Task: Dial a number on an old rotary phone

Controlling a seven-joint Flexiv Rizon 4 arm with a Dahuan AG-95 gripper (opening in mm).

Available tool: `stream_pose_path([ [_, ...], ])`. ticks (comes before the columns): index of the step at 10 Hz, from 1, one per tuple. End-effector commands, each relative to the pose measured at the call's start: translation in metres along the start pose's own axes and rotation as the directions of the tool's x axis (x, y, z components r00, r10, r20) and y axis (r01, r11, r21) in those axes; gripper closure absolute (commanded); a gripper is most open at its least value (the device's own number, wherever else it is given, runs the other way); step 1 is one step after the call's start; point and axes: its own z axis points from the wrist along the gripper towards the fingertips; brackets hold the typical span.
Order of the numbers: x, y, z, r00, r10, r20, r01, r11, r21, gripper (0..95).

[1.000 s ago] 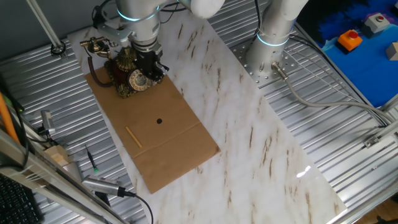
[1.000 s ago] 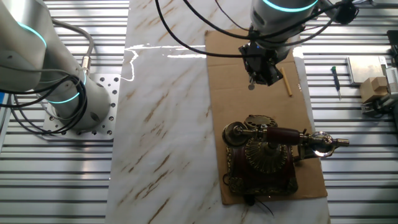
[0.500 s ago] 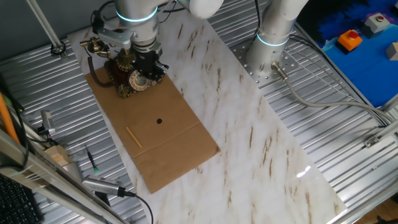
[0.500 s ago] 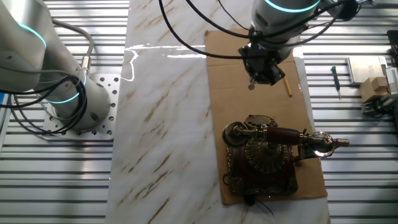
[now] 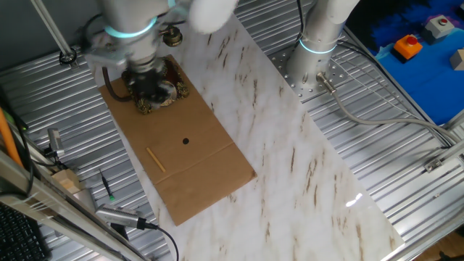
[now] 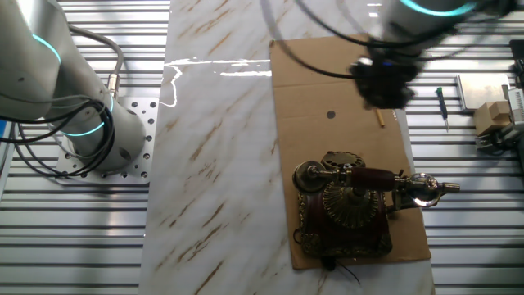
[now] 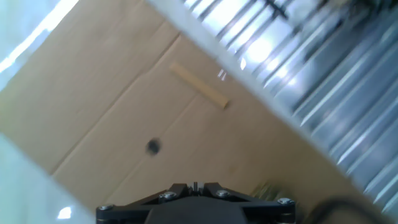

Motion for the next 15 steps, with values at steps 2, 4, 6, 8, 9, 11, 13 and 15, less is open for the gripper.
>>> stream_pose_path([
  [2, -0.039, -0.016, 0.012, 0.999, -0.041, -0.028, 0.040, 0.999, -0.021, 95.0],
  [4, -0.054, -0.001, 0.022, 0.997, -0.058, -0.050, 0.057, 0.998, -0.011, 95.0],
  [6, -0.062, 0.013, 0.028, 0.991, -0.104, -0.089, 0.106, 0.994, 0.019, 95.0],
  [8, -0.062, 0.013, 0.029, 0.988, -0.123, -0.097, 0.126, 0.992, 0.022, 95.0],
  [9, -0.062, 0.013, 0.029, 0.987, -0.123, -0.101, 0.126, 0.992, 0.023, 95.0],
  [11, -0.062, 0.013, 0.029, 0.977, -0.177, -0.121, 0.181, 0.983, 0.023, 95.0],
  [13, -0.062, 0.013, 0.029, 0.962, -0.245, -0.118, 0.248, 0.969, 0.010, 95.0],
  [15, -0.062, 0.013, 0.029, 0.960, -0.250, -0.128, 0.253, 0.968, 0.007, 95.0],
])
